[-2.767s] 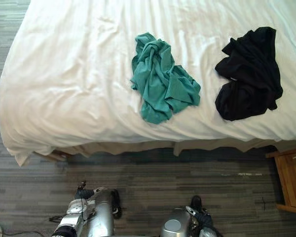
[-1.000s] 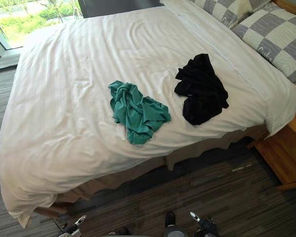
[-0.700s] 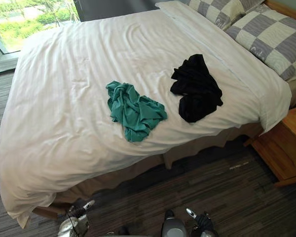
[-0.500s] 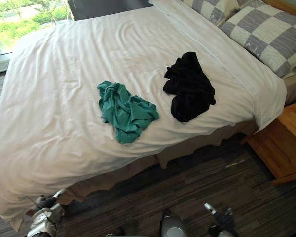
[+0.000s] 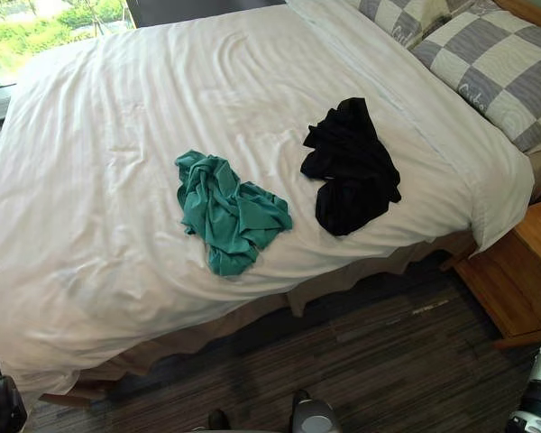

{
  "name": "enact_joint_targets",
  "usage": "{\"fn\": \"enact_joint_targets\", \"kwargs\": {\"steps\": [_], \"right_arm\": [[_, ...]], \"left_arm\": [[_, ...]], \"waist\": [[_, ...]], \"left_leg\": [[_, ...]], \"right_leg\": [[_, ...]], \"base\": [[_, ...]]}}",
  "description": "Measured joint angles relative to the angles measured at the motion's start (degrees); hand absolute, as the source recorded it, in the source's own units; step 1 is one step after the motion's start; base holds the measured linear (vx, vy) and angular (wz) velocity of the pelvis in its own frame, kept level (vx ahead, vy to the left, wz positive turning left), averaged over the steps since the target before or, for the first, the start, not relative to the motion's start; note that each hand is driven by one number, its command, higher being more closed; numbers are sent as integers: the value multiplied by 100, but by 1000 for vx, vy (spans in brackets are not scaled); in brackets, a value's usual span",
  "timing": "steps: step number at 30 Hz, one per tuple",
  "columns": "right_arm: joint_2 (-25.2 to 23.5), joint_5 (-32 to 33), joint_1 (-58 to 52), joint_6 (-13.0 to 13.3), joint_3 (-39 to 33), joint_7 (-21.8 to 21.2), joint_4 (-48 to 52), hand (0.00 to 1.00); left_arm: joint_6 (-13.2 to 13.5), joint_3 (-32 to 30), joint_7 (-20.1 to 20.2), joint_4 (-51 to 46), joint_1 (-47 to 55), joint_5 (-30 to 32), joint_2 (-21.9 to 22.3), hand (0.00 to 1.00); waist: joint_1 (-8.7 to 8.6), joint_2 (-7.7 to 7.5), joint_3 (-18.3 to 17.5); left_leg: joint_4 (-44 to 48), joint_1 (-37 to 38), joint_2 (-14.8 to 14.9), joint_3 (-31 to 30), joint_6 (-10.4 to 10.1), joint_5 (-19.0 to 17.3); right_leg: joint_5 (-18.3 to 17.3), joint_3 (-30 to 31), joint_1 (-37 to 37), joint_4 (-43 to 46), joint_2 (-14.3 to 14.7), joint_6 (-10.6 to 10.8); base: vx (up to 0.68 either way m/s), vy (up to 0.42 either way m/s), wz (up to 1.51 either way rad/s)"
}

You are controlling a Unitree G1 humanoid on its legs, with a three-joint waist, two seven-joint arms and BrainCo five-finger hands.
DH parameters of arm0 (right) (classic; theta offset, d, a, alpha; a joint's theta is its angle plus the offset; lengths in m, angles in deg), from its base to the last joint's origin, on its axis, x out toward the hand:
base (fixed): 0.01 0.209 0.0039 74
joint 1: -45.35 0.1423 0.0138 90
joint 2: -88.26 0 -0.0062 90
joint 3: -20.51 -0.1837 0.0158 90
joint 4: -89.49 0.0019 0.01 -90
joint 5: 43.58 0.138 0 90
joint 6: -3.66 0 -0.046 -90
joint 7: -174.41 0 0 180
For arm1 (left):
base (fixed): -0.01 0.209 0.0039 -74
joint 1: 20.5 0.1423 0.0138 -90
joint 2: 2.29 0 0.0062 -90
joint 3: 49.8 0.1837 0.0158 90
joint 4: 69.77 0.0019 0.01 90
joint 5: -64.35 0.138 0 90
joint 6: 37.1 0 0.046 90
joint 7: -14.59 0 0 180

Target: Tidy the bed and pick cloth on bed and put in laundry

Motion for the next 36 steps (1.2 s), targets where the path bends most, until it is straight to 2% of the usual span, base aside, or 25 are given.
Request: {"fn": "enact_joint_targets", "kwargs": {"steps": [1,3,5,8,11,14,17,21,25,27,28,31,36], "right_arm": [[139,-26,211,8,176,-9,-13,0],[249,-62,418,8,374,-17,-24,0],[268,-144,861,8,672,-14,-27,0],[317,-192,1452,6,966,0,-27,0],[322,-201,2090,8,1250,54,8,0],[322,-201,2415,8,1321,191,55,0],[289,-200,2433,7,1375,292,382,0],[135,-201,2268,25,1359,316,1075,0],[-372,-206,1570,129,1043,316,1745,0],[-616,-206,1383,129,864,318,1806,0],[-725,-205,1278,128,752,322,1824,0],[-762,-198,1011,128,465,366,1841,0],[-969,-131,962,132,295,380,2088,0]], "left_arm": [[43,394,20,-184,-231,186,10,0],[64,779,38,-271,-482,379,110,0],[53,1212,137,-261,-885,597,417,0],[-10,1908,289,82,-1618,887,865,0],[-153,2355,455,601,-2343,1096,1198,0],[-315,2499,532,1096,-2849,1353,1607,0],[-489,2496,538,1652,-3057,1567,1885,0],[-876,2456,648,2414,-3075,2163,2345,0],[-1260,2121,654,2830,-3015,2991,2780,0],[-1341,1963,659,2882,-2975,3140,2828,0],[-1386,1929,701,2884,-2905,3298,2834,100],[-1426,1804,829,2888,-2711,3786,2894,100],[-1305,1568,925,2863,-2460,4360,2927,100]], "waist": [[-26,91,25],[-52,196,27],[-159,340,71],[-198,477,277],[-326,520,559],[-352,525,794],[-433,526,1050],[-539,511,1215],[-440,494,1281],[-422,440,1322],[-413,424,1332],[-334,422,1334],[-257,406,1344]], "left_leg": [[-83,-18,-18,5,32,22],[-108,-102,-31,10,54,37],[-214,-247,-44,14,149,145],[-306,-447,-107,93,203,270],[-403,-668,-120,170,226,404],[-404,-910,-123,291,248,427],[-406,-941,-137,402,249,429],[-408,-1077,-138,486,177,477],[-409,-1183,-119,510,120,514],[-409,-1192,-121,521,75,543],[-409,-1197,-121,527,66,549],[-410,-1228,-117,551,66,549],[-418,-1306,-85,753,66,538]], "right_leg": [[51,0,-45,-50,2,26],[112,1,-134,-83,-1,33],[203,66,-321,-110,-23,43],[348,148,-623,-113,-30,41],[528,290,-941,-152,-32,50],[803,464,-1197,-367,13,48],[893,581,-1256,-437,18,72],[960,690,-1428,-446,21,58],[961,696,-1543,-428,30,56],[961,693,-1551,-418,18,56],[960,680,-1551,-418,13,56],[959,641,-1563,-415,5,55],[952,570,-1611,-401,-3,56]], "base": [[-25,36,-5],[-37,30,-4],[-54,31,-4],[-78,29,-15],[-104,21,-21],[-71,11,-35],[-31,20,-23],[23,7,-9],[28,-6,1],[35,1,4],[34,4,5],[24,1,6],[3,-3,6]]}}
